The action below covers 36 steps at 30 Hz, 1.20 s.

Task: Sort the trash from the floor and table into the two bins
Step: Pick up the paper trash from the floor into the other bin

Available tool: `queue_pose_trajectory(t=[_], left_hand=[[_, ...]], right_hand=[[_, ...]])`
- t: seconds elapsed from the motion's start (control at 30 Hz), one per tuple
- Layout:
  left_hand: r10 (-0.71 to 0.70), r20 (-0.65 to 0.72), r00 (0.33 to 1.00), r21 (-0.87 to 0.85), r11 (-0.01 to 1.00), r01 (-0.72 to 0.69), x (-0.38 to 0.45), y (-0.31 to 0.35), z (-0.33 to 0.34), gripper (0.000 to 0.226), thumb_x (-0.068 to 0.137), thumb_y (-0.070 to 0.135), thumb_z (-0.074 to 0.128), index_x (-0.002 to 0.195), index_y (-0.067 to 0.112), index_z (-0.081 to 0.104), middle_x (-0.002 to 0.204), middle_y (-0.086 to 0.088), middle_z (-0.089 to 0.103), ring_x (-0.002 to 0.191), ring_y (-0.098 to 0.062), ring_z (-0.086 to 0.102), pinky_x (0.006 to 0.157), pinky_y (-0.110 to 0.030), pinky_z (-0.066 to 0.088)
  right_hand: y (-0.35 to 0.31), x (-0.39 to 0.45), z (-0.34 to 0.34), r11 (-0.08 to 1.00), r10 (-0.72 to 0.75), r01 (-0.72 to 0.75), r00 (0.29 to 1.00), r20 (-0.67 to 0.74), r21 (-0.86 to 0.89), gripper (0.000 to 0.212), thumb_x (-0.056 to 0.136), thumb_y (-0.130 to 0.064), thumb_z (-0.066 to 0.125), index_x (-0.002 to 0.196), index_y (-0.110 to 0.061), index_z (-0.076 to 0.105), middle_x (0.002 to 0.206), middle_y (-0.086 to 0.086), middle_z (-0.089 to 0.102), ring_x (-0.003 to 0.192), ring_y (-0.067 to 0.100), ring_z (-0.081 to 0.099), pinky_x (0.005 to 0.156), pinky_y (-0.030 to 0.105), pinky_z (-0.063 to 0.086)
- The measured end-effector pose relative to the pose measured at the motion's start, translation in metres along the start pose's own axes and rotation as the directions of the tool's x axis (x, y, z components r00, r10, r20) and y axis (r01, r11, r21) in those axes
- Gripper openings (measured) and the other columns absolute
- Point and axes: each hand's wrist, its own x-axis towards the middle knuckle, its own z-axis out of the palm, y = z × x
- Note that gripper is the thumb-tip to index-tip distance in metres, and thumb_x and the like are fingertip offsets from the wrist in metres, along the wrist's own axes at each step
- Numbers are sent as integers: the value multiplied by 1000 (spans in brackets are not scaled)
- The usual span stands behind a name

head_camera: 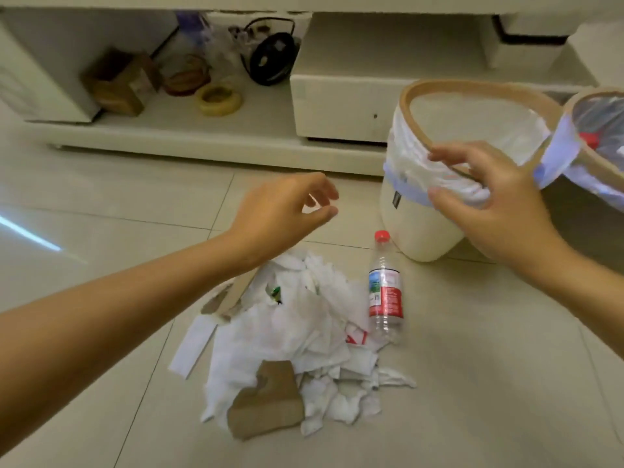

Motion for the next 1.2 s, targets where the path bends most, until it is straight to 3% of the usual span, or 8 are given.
queue_pose_trajectory(t=[0.13, 0.3, 0.47, 0.77, 0.93, 1.07, 1.2], left_hand=[[-83, 18, 996, 77, 994, 81, -48, -32, 1, 23, 88, 47, 57, 109, 39, 59, 103, 21, 64, 90, 3, 59, 72, -25, 53], [-128, 25, 992, 99, 987, 125, -87, -59, 10, 24, 87, 46, 60, 109, 37, 61, 102, 20, 65, 89, -1, 60, 60, -14, 41], [-204, 57, 977, 111, 974, 197, -116, -78, 27, 24, 85, 49, 60, 107, 39, 60, 101, 21, 65, 91, -1, 59, 61, -20, 45], [-312, 126, 942, 51, 950, 308, -143, -98, 65, 41, 80, 50, 67, 117, 40, 55, 109, 20, 63, 97, -6, 60, 71, -30, 52], [-332, 189, 924, 41, 943, 330, -148, -106, 78, 56, 76, 47, 72, 127, 40, 49, 119, 19, 60, 108, -7, 57, 74, -27, 48], [-345, 243, 907, 29, 937, 349, -146, -111, 87, 62, 74, 42, 76, 130, 38, 47, 123, 16, 58, 111, -9, 54, 72, -25, 42], [-364, 296, 883, -1, 924, 382, -138, -114, 100, 70, 72, 39, 78, 134, 35, 44, 130, 10, 56, 115, -13, 54, 83, -31, 49]], right_hand=[[-21, -13, 40, 999, -13, 20, 990, 143, -47, 38, 87, -23, 63, 124, -20, 56, 122, -3, 59, 115, 15, 52, 99, 33, 42], [-38, -26, 83, 995, -25, 50, 965, 262, -90, 37, 87, -27, 61, 123, -26, 57, 120, -8, 60, 110, 10, 51, 93, 35, 44], [-45, -34, 116, 981, -55, 117, 931, 361, -153, 40, 84, -35, 54, 123, -26, 57, 120, -8, 62, 111, 14, 54, 90, 40, 46], [-39, -53, 156, 972, -69, 162, 889, 453, -169, 40, 83, -34, 54, 121, -24, 59, 116, -6, 64, 111, 19, 54, 92, 37, 43], [-30, -61, 175, 971, -46, 157, 864, 502, -182, 46, 81, -38, 46, 123, -22, 59, 117, -3, 63, 114, 22, 52, 94, 37, 39], [-24, -59, 189, 968, 26, 125, 808, 588, -215, 48, 87, -29, 55, 134, -25, 48, 129, -4, 56, 123, 19, 44, 97, 32, 32], [-18, -55, 207, 967, 188, -17, 723, 665, -255, 62, 86, -29, 58, 142, -29, 32, 139, -2, 45, 123, 20, 45, 86, 32, 39]])
